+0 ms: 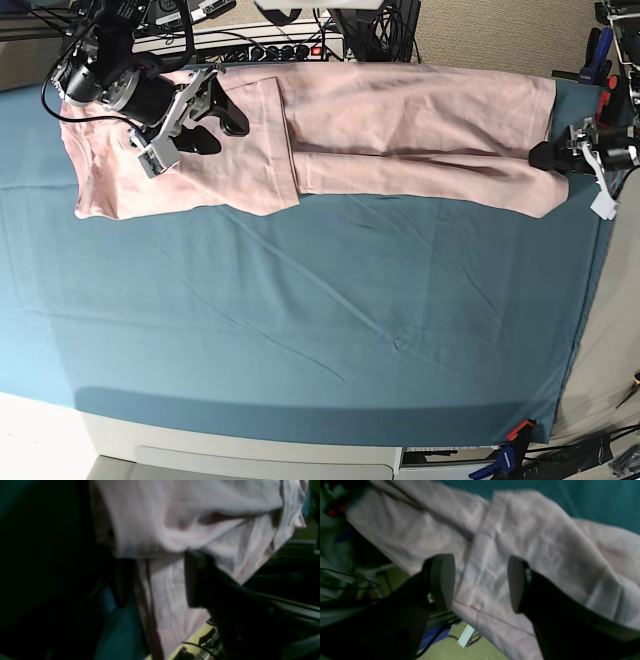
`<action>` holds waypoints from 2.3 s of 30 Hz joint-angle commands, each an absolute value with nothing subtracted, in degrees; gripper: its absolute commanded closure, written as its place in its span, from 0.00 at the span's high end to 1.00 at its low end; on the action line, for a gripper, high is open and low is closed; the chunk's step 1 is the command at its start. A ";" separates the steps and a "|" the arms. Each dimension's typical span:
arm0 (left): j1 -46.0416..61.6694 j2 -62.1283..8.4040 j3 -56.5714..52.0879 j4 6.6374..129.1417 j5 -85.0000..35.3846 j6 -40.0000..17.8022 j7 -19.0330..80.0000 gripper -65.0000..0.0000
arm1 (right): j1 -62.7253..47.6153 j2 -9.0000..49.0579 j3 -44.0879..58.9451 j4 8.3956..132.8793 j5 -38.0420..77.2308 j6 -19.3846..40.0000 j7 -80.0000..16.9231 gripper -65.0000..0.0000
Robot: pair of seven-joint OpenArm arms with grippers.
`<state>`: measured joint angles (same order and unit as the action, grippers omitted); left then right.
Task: Fold the T-shirt properly
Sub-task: 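Grasp the strip's other end with the left gripper, then fold the held end over toward the right gripper with the left gripper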
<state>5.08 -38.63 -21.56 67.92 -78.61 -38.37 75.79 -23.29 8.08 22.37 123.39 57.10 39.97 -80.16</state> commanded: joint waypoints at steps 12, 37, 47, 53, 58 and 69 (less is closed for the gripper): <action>4.75 -36.95 -21.93 68.62 -78.85 -37.98 75.81 0.41 | -22.98 8.56 22.61 124.27 55.46 40.00 -77.03 0.51; 10.07 -31.03 -16.99 99.72 -85.00 -40.00 80.00 0.00 | -19.84 8.56 22.61 124.03 21.63 33.01 -62.33 0.51; 6.02 -20.12 -1.23 103.98 -68.34 -40.00 70.06 0.00 | -19.86 8.56 24.67 124.03 10.44 24.69 -59.64 0.51; 2.31 -12.60 5.74 103.00 -62.30 -40.00 66.78 0.00 | -19.86 8.58 30.44 124.03 10.50 24.49 -59.18 0.51; -0.45 -6.61 10.07 100.25 -59.53 -40.00 65.93 0.00 | -19.88 8.58 33.91 124.01 11.38 24.29 -59.11 0.51; -3.38 -3.51 15.05 92.71 -57.14 -40.00 65.91 0.00 | -19.86 8.58 34.09 124.01 12.27 24.32 -59.11 0.51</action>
<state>-2.55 -3.97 14.98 91.85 -55.51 -39.68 67.20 -20.12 7.92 33.74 123.26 12.03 24.43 -60.58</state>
